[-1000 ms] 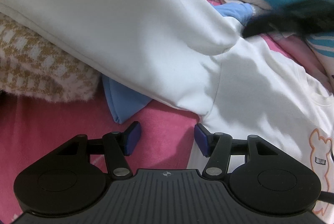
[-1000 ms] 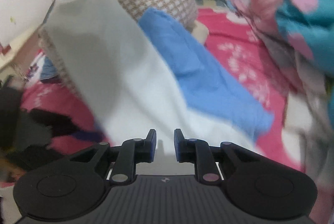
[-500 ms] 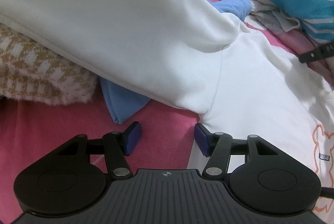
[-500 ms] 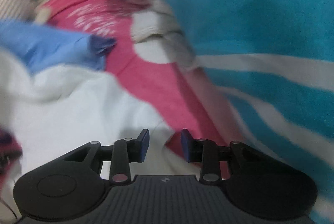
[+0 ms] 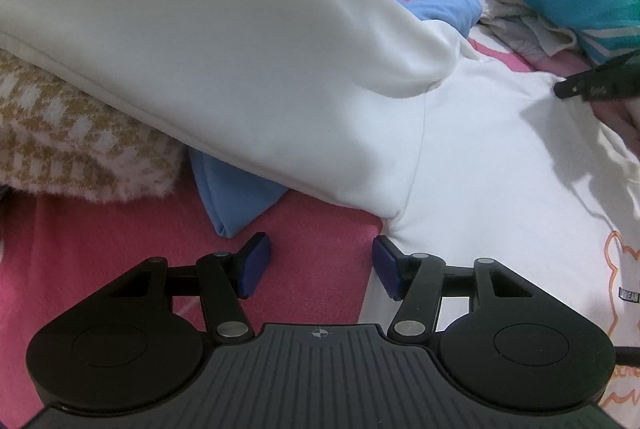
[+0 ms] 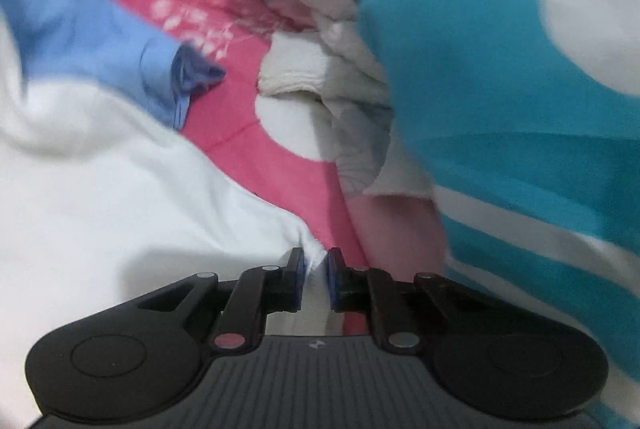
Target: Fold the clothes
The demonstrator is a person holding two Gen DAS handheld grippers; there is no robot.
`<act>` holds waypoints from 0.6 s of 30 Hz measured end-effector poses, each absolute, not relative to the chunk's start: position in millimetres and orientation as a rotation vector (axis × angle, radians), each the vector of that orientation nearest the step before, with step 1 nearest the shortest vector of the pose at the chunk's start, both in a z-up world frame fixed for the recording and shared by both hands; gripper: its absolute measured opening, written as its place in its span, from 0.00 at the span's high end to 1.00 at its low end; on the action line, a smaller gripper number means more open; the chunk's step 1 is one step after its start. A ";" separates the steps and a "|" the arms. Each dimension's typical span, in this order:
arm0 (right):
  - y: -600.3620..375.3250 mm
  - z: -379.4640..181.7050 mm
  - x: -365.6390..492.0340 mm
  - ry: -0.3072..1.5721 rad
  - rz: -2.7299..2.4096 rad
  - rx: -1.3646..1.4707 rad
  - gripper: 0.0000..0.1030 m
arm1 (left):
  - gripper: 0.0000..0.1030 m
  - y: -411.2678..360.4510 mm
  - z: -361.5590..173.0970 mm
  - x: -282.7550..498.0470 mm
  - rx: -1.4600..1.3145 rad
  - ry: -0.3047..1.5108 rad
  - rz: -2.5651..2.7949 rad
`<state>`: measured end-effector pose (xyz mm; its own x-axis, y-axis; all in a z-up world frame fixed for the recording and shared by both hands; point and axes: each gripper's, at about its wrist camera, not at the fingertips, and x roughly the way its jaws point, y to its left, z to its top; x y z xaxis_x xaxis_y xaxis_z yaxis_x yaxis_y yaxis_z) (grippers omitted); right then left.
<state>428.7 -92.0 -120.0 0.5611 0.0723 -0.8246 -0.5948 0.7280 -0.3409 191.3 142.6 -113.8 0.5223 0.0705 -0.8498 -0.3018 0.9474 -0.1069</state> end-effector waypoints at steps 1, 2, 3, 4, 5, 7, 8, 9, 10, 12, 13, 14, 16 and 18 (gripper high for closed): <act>-91.6 -125.6 431.0 0.897 0.417 -0.661 0.87 | 0.45 142.9 -113.7 191.4 -0.253 1.000 0.224; -91.8 -130.0 433.9 0.897 0.404 -0.658 0.85 | 0.45 143.1 -113.7 191.6 -0.252 1.000 0.223; -94.1 -129.4 440.0 0.901 0.384 -0.618 0.80 | 0.45 143.1 -113.8 191.8 -0.250 1.000 0.223; -96.3 -128.8 446.0 0.903 0.364 -0.579 0.76 | 0.45 143.1 -113.9 191.9 -0.248 1.000 0.222; -98.6 -128.2 452.0 0.906 0.344 -0.539 0.70 | 0.45 142.9 -113.8 191.9 -0.247 1.000 0.222; -101.2 -126.4 459.8 0.901 0.312 -0.511 0.70 | 0.45 142.4 -113.8 191.8 -0.244 0.999 0.223; -101.9 -125.3 462.2 0.896 0.298 -0.513 0.71 | 0.45 142.1 -113.8 191.6 -0.243 0.999 0.224; -102.5 -123.8 463.9 0.892 0.287 -0.515 0.71 | 0.45 142.1 -113.9 191.6 -0.244 0.999 0.224; -102.9 -120.8 462.5 0.888 0.289 -0.512 0.72 | 0.45 142.2 -113.9 191.7 -0.245 1.000 0.223; -103.5 -111.4 454.7 0.863 0.297 -0.509 0.71 | 0.45 142.5 -113.9 191.9 -0.248 1.000 0.222; -104.4 -103.4 446.7 0.841 0.314 -0.499 0.71 | 0.45 142.7 -114.0 191.8 -0.249 1.000 0.221; -105.9 -95.6 439.1 0.824 0.344 -0.476 0.71 | 0.45 142.9 -114.2 191.6 -0.250 0.999 0.220; -106.4 -84.5 425.8 0.840 0.433 -0.415 0.71 | 0.45 143.1 -114.1 190.9 -0.250 0.997 0.220; -103.7 -86.2 417.7 0.896 0.514 -0.385 0.72 | 0.45 142.9 -114.0 190.6 -0.250 0.995 0.222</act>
<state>417.7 -103.7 -86.2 0.5180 0.2605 -0.8147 -0.5718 0.8138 -0.1033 190.6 142.9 -114.0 0.5263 0.0698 -0.8475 -0.2963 0.9492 -0.1058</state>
